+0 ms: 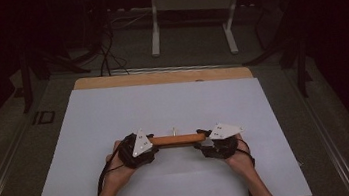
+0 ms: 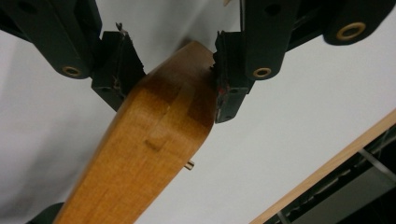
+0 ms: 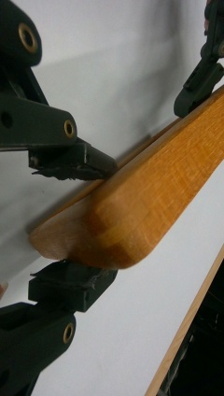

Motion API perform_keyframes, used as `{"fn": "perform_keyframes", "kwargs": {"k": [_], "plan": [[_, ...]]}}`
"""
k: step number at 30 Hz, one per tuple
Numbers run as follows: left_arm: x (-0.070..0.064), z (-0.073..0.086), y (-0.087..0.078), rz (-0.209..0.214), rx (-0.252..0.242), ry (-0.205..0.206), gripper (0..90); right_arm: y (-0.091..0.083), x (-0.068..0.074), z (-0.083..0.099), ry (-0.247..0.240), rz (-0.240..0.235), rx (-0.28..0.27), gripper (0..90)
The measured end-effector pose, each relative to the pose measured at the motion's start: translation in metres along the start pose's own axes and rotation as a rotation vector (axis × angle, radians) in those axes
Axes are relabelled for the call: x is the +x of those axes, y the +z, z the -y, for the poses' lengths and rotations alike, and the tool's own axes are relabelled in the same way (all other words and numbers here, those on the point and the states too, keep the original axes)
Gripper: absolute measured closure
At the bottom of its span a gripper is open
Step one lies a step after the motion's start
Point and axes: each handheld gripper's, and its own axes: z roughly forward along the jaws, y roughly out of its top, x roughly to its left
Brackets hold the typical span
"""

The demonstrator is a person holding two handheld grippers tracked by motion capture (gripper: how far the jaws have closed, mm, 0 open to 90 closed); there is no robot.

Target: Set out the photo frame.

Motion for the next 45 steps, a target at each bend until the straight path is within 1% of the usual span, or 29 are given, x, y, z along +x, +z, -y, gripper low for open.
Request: {"fn": "perform_keyframes", "kwargs": {"k": [9,18,21,26,29,37,38,45], "plan": [[-0.001,-0.001,-0.001,0.000,0.004,0.014,58.4,-0.001,-0.001,0.000,0.001,0.002,0.003,50.4],[0.000,-0.001,-0.002,0.020,-0.005,-0.007,59.1,-0.002,-0.002,-0.001,0.018,0.000,-0.001,50.4],[0.001,-0.001,-0.003,0.026,-0.003,-0.008,59.3,-0.002,-0.002,-0.001,0.017,0.000,0.001,50.6],[0.002,-0.001,-0.005,0.051,-0.007,-0.029,60.1,-0.004,-0.002,-0.002,0.022,-0.008,0.002,50.7],[0.003,0.000,-0.005,0.057,-0.006,-0.032,60.2,-0.004,-0.002,-0.002,0.019,-0.011,0.000,50.9],[0.006,0.001,-0.007,0.080,-0.009,-0.061,60.3,-0.005,-0.002,-0.004,0.028,-0.024,-0.005,51.5],[0.007,0.001,-0.007,0.093,-0.010,-0.070,60.3,-0.005,-0.002,-0.004,0.031,-0.024,-0.007,51.5],[0.009,0.001,-0.009,0.118,-0.020,-0.093,60.4,-0.008,-0.002,-0.005,0.039,-0.035,-0.011,52.4]]}}
